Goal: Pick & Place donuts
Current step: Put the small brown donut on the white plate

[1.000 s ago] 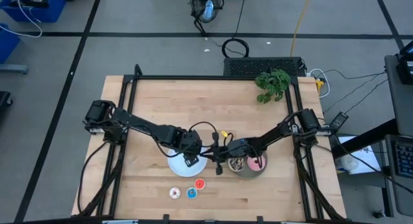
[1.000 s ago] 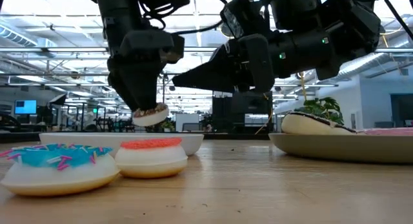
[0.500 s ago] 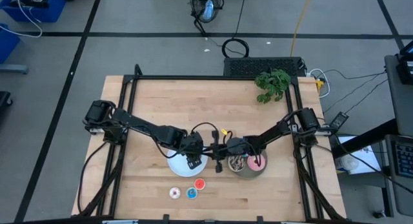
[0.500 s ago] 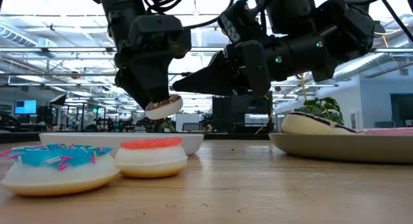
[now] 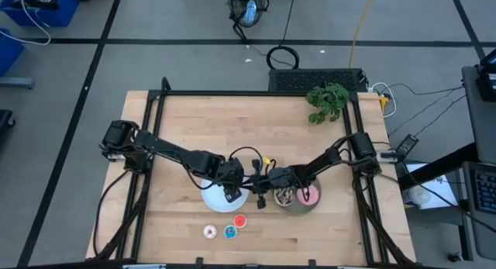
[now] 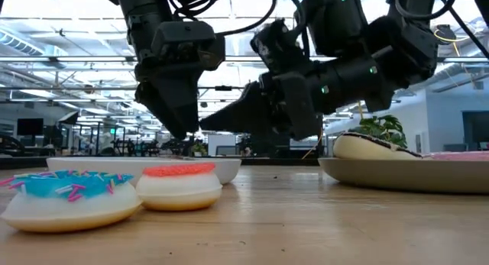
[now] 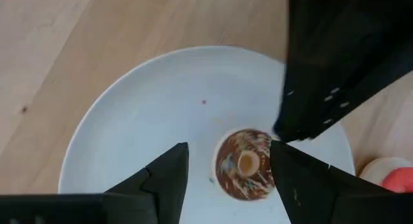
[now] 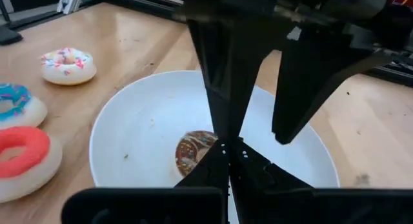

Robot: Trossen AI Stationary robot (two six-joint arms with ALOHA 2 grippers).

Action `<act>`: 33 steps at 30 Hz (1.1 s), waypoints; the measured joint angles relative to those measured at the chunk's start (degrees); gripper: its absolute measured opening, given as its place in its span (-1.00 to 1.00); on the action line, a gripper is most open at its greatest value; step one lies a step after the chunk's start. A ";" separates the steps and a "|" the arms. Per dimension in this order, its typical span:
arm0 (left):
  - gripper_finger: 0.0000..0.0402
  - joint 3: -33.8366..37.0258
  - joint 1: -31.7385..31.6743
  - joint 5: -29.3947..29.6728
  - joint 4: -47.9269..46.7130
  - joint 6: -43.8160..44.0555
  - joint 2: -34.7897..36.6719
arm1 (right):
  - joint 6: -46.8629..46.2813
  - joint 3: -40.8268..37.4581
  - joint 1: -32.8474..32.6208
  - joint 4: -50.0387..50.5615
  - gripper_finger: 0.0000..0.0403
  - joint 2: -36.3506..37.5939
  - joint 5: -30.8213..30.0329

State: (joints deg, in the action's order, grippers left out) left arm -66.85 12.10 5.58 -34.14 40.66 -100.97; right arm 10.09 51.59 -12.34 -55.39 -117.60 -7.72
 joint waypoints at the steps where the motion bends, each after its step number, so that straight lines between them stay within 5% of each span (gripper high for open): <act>1: 0.09 0.00 0.00 0.01 -0.59 -0.01 0.00 | 0.05 0.00 -0.09 0.22 -1.00 0.29 0.03; 12: 0.09 -0.84 0.67 4.52 -5.68 -10.41 2.55 | 2.84 -1.75 -2.87 9.93 -1.00 10.92 0.26; 23: 0.09 -9.06 8.48 16.66 -15.64 -9.68 13.73 | -1.99 -25.18 -5.28 10.66 -1.00 45.13 5.94; 33: 0.09 -9.70 13.15 17.36 -19.15 -8.93 20.13 | -3.61 -36.01 -5.79 19.44 -1.00 70.88 4.85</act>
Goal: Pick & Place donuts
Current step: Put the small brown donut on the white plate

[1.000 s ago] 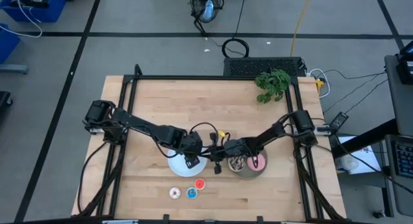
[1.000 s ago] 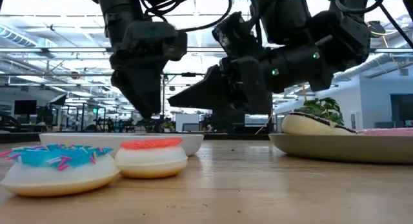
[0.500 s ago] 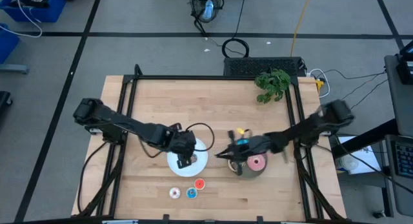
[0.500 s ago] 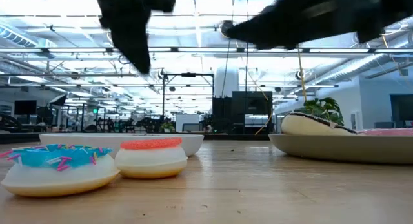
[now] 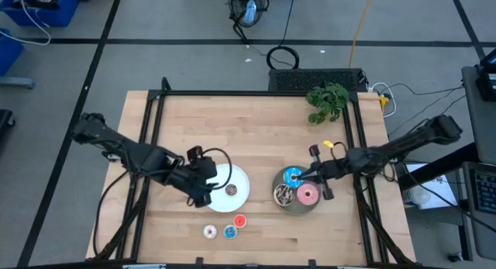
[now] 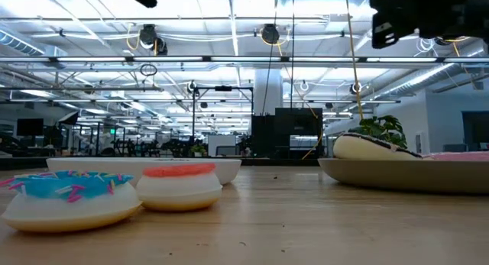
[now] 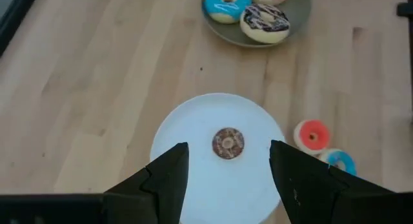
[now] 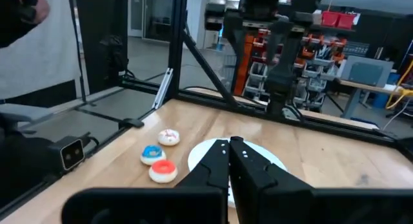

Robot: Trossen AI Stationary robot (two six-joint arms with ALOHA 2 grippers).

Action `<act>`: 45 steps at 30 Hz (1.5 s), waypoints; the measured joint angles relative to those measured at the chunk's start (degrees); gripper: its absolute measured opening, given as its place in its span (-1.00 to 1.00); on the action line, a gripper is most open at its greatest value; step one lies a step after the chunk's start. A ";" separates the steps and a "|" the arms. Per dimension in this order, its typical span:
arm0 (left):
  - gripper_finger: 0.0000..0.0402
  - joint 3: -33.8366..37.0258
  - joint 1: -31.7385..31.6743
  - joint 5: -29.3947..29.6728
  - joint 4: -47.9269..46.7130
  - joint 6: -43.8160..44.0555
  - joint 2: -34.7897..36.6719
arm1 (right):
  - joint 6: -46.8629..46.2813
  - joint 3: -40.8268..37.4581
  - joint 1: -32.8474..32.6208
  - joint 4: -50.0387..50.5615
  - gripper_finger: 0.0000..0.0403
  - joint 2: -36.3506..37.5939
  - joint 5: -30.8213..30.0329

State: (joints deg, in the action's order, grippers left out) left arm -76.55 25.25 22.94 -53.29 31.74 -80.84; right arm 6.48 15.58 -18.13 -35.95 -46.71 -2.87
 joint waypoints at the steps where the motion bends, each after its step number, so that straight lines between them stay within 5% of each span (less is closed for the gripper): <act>1: 0.09 0.10 0.55 0.94 -0.17 -0.32 0.51 | -0.04 -0.17 0.00 2.11 -1.00 2.20 0.00; 5: 0.09 0.04 1.51 2.72 -0.60 0.22 3.12 | -0.79 -0.98 0.00 8.85 -1.00 8.44 -0.05; 12: 0.09 0.07 5.66 -6.40 0.76 -3.19 7.64 | 0.93 -3.91 0.00 9.79 -1.00 15.52 1.73; 21: 0.09 0.07 13.03 0.71 -0.81 3.60 10.54 | 0.20 -8.09 0.00 9.29 -1.00 26.30 4.65; 31: 0.09 0.09 14.26 -1.66 0.89 8.15 3.98 | 2.62 -10.25 0.02 9.26 -1.00 30.58 4.17; 37: 0.09 0.09 14.08 -6.23 0.96 10.03 -1.31 | 1.68 -10.28 0.02 9.27 -1.00 30.60 -3.08; 45: 0.09 0.09 12.91 -9.34 1.18 14.51 -8.87 | 1.76 -10.28 0.02 9.53 -1.00 30.57 -4.57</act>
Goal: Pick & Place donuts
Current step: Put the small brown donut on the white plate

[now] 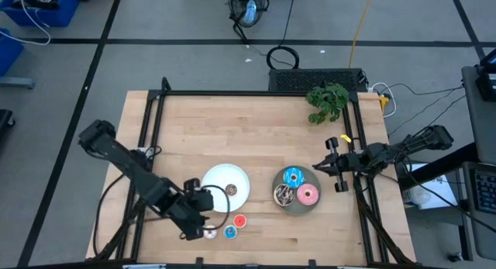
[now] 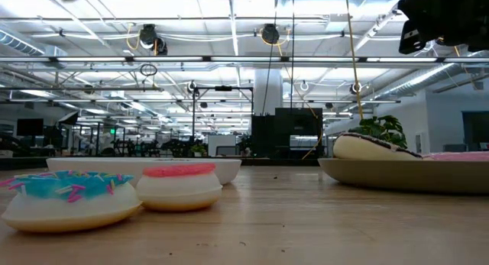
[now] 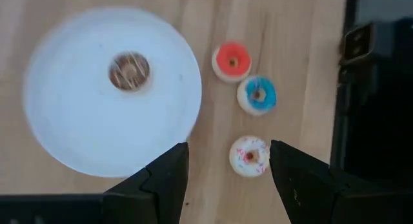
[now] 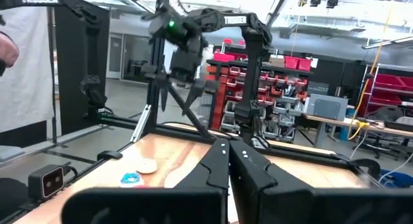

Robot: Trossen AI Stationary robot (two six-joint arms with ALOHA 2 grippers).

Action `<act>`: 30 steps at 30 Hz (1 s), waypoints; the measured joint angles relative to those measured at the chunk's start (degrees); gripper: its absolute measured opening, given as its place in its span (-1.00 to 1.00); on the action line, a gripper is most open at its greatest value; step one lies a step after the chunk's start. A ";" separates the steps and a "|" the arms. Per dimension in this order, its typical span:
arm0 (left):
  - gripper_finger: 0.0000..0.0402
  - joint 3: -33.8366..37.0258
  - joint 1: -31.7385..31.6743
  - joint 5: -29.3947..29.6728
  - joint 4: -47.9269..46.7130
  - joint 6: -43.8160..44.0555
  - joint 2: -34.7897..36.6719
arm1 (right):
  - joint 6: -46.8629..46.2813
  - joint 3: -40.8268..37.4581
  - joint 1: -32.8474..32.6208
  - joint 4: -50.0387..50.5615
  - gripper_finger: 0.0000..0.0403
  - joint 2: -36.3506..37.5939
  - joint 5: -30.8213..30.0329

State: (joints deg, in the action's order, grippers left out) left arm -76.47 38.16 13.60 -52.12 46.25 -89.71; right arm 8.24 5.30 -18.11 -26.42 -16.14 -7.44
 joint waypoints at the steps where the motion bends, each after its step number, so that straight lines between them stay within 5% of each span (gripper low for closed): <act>1: 0.09 0.00 -0.03 -0.95 0.00 0.32 -1.05 | -0.01 0.00 0.00 0.01 -1.00 0.00 0.01; 16: 0.09 -1.42 -1.23 -13.60 -0.76 0.66 -13.72 | 0.25 0.00 0.00 1.29 -1.00 0.00 0.15; 30: 0.09 -10.99 -1.34 -15.34 -11.08 -2.28 -24.98 | 1.23 0.00 0.00 1.43 -1.00 0.00 0.17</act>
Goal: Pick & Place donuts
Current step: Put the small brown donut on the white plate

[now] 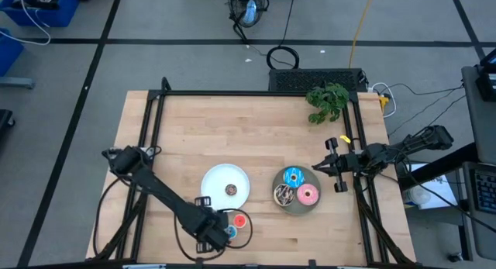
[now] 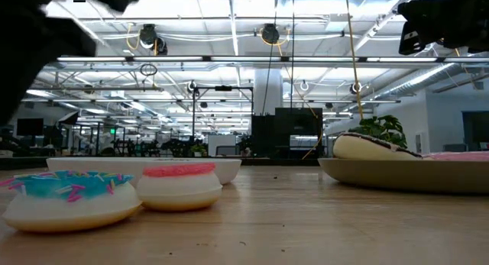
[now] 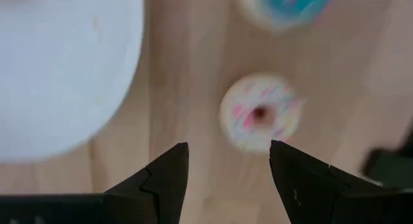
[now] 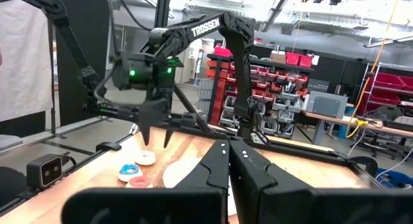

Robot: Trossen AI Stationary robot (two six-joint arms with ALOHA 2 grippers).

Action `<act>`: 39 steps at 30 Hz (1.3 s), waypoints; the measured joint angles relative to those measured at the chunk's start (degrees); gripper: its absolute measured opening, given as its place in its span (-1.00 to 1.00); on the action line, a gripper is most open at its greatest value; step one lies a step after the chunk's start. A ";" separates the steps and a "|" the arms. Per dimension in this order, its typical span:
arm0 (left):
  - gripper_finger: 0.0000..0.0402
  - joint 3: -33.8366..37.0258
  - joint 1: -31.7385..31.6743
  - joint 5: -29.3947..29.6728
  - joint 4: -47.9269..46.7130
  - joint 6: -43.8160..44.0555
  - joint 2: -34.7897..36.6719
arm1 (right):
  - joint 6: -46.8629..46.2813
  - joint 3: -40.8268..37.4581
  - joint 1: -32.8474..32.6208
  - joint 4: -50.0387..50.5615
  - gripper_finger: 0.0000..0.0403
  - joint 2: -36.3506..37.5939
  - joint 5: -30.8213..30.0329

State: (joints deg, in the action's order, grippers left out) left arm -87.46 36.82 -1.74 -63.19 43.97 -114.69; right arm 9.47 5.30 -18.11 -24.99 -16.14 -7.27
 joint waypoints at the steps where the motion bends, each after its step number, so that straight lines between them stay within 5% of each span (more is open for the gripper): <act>1: 0.09 0.00 -0.04 -0.40 -0.83 0.64 -0.51 | -0.02 0.00 0.00 0.02 -1.00 0.00 0.00; 39: 0.09 4.87 -1.06 -0.19 7.13 -0.33 -1.30 | -1.09 0.07 -0.01 0.00 -1.00 -0.53 -0.15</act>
State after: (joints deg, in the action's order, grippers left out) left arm -82.59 35.77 -1.93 -56.07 43.64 -115.98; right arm 8.38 5.37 -18.12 -24.99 -16.67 -7.42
